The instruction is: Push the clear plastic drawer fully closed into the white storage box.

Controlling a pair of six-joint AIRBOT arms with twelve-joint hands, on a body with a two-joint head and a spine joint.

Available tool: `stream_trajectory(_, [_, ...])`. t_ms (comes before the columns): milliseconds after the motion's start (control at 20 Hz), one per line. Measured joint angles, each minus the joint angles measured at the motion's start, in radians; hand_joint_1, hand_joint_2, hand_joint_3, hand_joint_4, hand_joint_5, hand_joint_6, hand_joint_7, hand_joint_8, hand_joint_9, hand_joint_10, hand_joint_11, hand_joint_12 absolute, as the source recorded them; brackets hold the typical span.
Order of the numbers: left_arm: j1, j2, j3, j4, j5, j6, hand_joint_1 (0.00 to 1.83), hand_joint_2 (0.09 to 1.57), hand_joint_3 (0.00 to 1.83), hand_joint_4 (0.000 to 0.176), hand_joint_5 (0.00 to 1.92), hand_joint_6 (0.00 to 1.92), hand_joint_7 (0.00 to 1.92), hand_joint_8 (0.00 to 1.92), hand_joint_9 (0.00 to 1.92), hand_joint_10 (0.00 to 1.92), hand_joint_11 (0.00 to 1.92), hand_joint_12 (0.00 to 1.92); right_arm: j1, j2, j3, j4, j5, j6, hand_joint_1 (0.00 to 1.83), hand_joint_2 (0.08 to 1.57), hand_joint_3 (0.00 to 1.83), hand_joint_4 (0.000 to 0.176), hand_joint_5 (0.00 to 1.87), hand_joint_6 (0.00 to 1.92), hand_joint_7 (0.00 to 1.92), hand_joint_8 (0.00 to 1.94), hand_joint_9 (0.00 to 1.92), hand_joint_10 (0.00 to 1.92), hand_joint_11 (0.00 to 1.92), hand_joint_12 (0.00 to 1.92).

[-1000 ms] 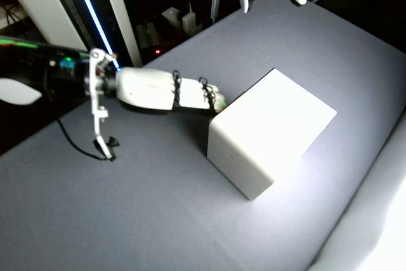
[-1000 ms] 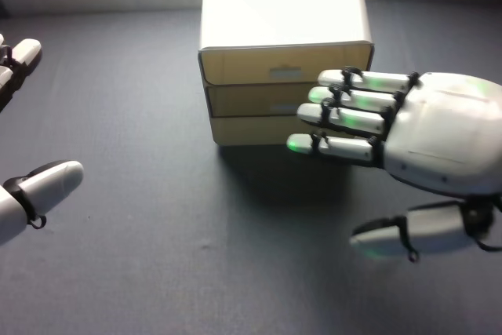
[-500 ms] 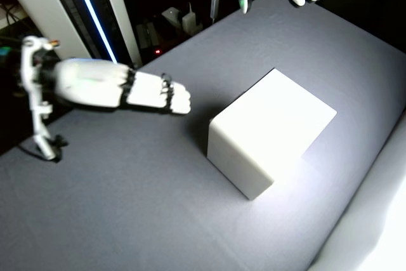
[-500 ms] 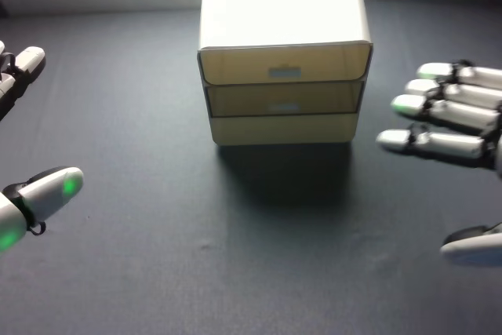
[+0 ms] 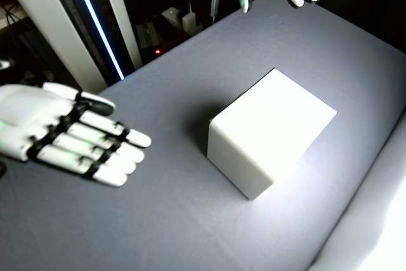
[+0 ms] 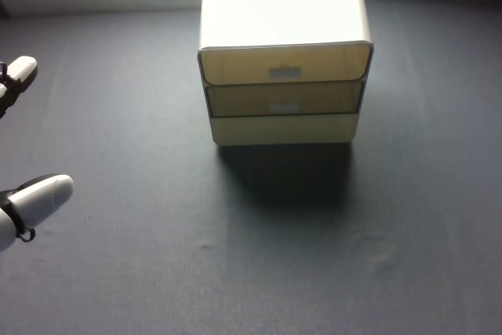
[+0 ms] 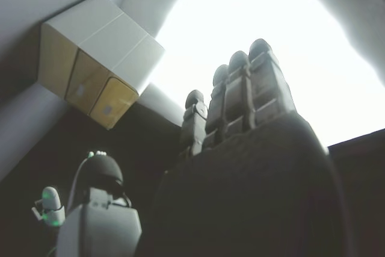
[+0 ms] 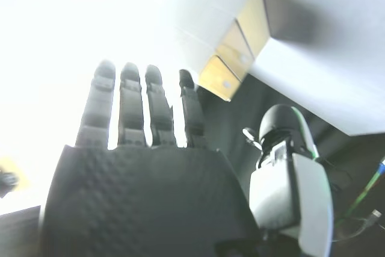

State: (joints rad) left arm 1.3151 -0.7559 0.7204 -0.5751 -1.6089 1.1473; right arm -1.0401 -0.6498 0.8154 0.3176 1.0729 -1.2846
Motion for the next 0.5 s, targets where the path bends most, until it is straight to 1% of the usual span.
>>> stream_trajectory(100, [0.000,0.000,0.000,-0.003,0.000,0.001,0.00,1.12,0.00,0.175,0.00,0.00,0.00,0.00,0.00,0.00,0.00,0.00,-0.055,0.001,-0.010,0.050,0.065,-0.001,0.00,1.24,0.03,0.003,0.00,0.00,0.00,0.00,0.00,0.00,0.00,0.00])
stream_trajectory(150, [0.000,0.000,0.000,-0.003,0.000,0.001,0.00,1.13,0.01,0.171,0.00,0.00,0.00,0.00,0.00,0.00,0.00,0.00,-0.069,0.001,-0.018,0.061,0.085,0.000,0.00,1.24,0.03,0.011,0.00,0.00,0.00,0.00,0.00,0.00,0.00,0.00])
stream_trajectory(250, [0.000,0.000,-0.005,-0.005,0.000,0.003,0.00,1.12,0.00,0.176,0.00,0.00,0.00,0.00,0.00,0.00,0.00,0.00,-0.103,0.001,-0.030,0.074,0.142,0.000,0.00,1.23,0.02,0.000,0.00,0.00,0.00,0.00,0.00,0.00,0.00,0.00])
stream_trajectory(300, [0.000,0.000,-0.005,-0.006,0.000,0.003,0.00,1.12,0.00,0.176,0.00,0.00,0.00,0.00,0.00,0.00,0.00,0.00,-0.110,0.001,-0.033,0.077,0.154,0.000,0.00,1.24,0.02,0.000,0.00,0.00,0.00,0.00,0.00,0.00,0.00,0.00])
stream_trajectory(350, [0.000,0.000,-0.005,-0.006,0.000,0.003,0.00,1.14,0.01,0.176,0.00,0.00,0.00,0.00,0.00,0.00,0.00,0.00,-0.114,0.001,-0.035,0.086,0.172,0.000,0.00,1.23,0.02,0.011,0.00,0.00,0.00,0.00,0.00,0.00,0.00,0.00])
stream_trajectory(400, [0.000,0.000,-0.005,-0.007,-0.001,0.003,0.00,1.15,0.01,0.176,0.00,0.00,0.00,0.00,0.00,0.00,0.00,0.00,-0.121,0.002,-0.037,0.095,0.188,0.000,0.00,1.23,0.02,0.017,0.00,0.00,0.00,0.00,0.00,0.00,0.00,0.00])
stream_trajectory(450, [0.000,0.000,-0.005,-0.009,0.000,0.003,0.00,1.15,0.01,0.176,0.00,0.00,0.00,0.00,0.00,0.00,0.00,0.00,-0.131,0.011,-0.043,0.109,0.208,0.000,0.00,1.24,0.02,0.005,0.00,0.00,0.00,0.00,0.00,0.00,0.00,0.00])
stream_trajectory(500, [0.000,0.000,-0.005,-0.011,0.000,0.002,0.00,1.15,0.01,0.176,0.00,0.00,0.00,0.00,0.00,0.00,0.00,0.00,-0.143,0.016,-0.043,0.114,0.227,0.000,0.00,1.24,0.02,0.011,0.00,0.00,0.00,0.00,0.00,0.00,0.00,0.00])
